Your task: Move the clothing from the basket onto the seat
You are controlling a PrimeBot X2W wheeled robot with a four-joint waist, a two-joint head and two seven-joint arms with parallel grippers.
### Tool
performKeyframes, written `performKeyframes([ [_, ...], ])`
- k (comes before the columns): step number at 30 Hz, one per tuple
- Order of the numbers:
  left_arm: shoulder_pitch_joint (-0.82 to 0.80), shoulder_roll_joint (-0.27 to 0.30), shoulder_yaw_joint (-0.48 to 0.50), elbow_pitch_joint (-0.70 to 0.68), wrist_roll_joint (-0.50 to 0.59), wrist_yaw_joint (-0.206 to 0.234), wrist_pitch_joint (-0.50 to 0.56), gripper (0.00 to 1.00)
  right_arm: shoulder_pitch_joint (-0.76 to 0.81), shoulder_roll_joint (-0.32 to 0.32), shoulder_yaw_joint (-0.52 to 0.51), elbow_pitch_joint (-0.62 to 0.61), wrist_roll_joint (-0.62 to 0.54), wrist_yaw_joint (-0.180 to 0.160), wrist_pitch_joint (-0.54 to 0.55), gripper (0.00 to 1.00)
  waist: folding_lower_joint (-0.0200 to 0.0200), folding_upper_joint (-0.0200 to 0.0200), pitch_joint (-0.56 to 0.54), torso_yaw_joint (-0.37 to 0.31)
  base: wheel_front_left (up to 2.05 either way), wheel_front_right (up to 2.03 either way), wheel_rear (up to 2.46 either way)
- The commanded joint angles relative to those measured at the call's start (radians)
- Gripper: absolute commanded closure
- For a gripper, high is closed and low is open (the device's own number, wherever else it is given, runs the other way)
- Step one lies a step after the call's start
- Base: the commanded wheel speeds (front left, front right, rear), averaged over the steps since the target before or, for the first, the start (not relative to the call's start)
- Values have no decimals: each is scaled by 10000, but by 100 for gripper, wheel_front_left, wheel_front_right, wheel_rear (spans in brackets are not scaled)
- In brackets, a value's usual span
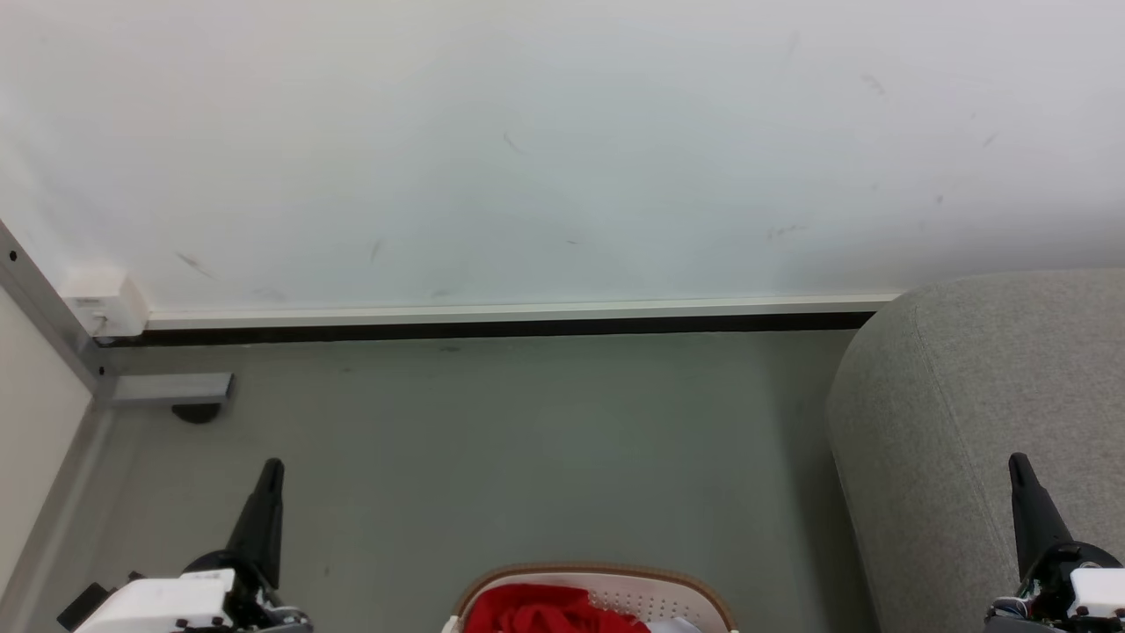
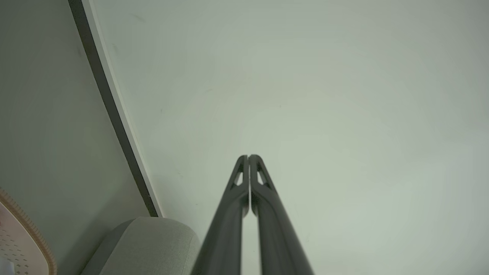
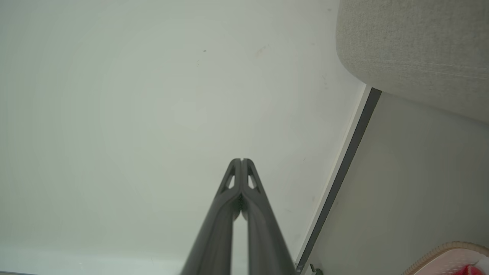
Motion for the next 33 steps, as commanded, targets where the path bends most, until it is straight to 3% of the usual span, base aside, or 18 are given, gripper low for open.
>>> performKeyframes([
  [1, -74, 22, 11, -33, -135, -47, 25, 100, -94, -53, 17, -36, 50, -23, -8, 100, 0, -1, 0, 0, 0, 0, 0],
  [5, -74, 22, 11, -33, -135, -47, 25, 100, -94, -53, 17, -36, 50, -23, -8, 100, 0, -1, 0, 0, 0, 0, 0],
  [6, 1, 0, -2, 0, 3, -1, -3, 0, 1, 1, 0, 0, -3, 0, -3, 0, 0, -1, 0, 0, 0, 0, 0],
  [18, 232, -31, -319, 237, 447, -79, -517, 0, 269, 425, -132, 96, -1051, -2, -136, 0, 0, -1, 7, 28, 0, 0, 0],
  [33, 410, -15, -474, 40, 2892, 170, -1180, 0, 549, 863, -589, -360, -5422, -4, -313, 0, 0, -1, -11, 70, 0, 0, 0],
])
